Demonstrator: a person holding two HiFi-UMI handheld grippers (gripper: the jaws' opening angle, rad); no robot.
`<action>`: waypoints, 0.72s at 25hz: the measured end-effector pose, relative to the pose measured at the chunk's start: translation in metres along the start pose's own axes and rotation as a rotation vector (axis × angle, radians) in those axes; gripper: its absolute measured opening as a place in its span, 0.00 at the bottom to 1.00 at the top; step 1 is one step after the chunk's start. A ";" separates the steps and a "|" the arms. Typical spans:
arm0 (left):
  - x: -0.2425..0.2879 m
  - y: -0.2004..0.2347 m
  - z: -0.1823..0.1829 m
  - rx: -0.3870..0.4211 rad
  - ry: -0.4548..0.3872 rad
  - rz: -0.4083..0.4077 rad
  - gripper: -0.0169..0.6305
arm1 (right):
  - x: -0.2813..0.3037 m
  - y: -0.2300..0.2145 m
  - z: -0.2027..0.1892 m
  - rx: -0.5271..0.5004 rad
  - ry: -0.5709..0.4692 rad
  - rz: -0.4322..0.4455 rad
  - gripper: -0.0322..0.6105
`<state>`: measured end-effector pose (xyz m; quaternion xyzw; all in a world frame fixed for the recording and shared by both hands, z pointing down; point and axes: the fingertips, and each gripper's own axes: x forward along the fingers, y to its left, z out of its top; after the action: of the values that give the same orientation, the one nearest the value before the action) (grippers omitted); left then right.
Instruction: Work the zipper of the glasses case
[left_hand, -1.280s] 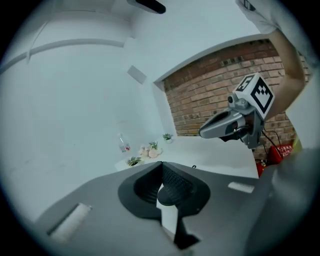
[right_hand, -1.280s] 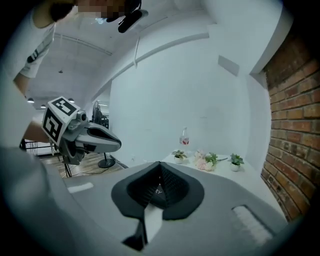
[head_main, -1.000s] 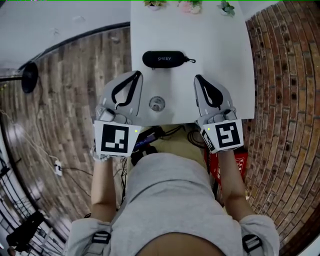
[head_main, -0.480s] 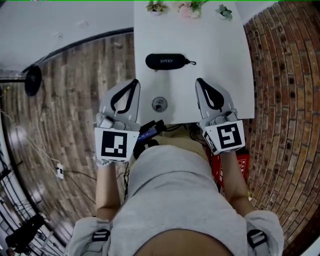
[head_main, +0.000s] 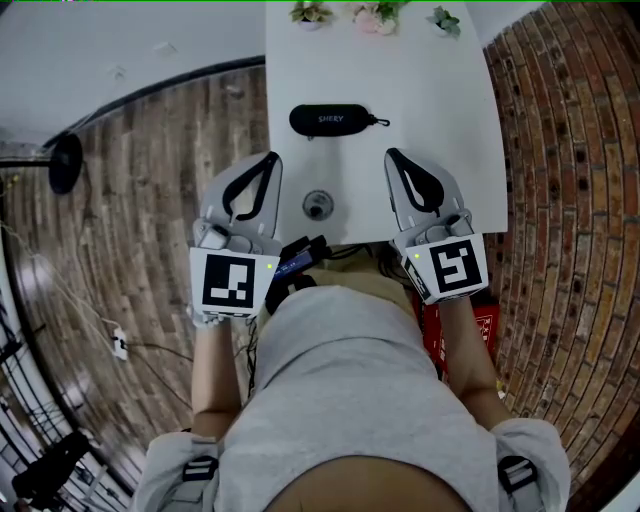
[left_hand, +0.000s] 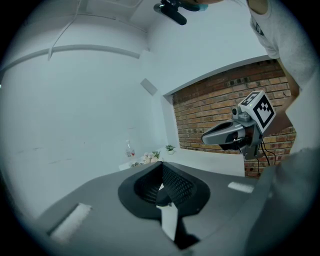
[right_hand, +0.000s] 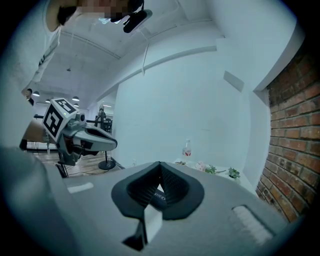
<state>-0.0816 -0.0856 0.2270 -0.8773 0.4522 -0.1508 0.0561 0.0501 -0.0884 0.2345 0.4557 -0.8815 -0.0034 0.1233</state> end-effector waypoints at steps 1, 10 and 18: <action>0.000 0.000 -0.001 -0.001 0.001 0.000 0.05 | 0.000 0.000 0.000 -0.001 0.000 -0.001 0.05; 0.001 0.001 -0.003 -0.006 0.006 -0.003 0.05 | 0.002 0.001 -0.001 0.001 0.005 -0.006 0.05; 0.000 0.006 -0.004 -0.016 0.004 0.012 0.05 | 0.002 0.003 -0.004 0.001 0.014 -0.003 0.05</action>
<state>-0.0875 -0.0889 0.2295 -0.8746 0.4589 -0.1485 0.0493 0.0470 -0.0879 0.2395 0.4572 -0.8799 -0.0001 0.1293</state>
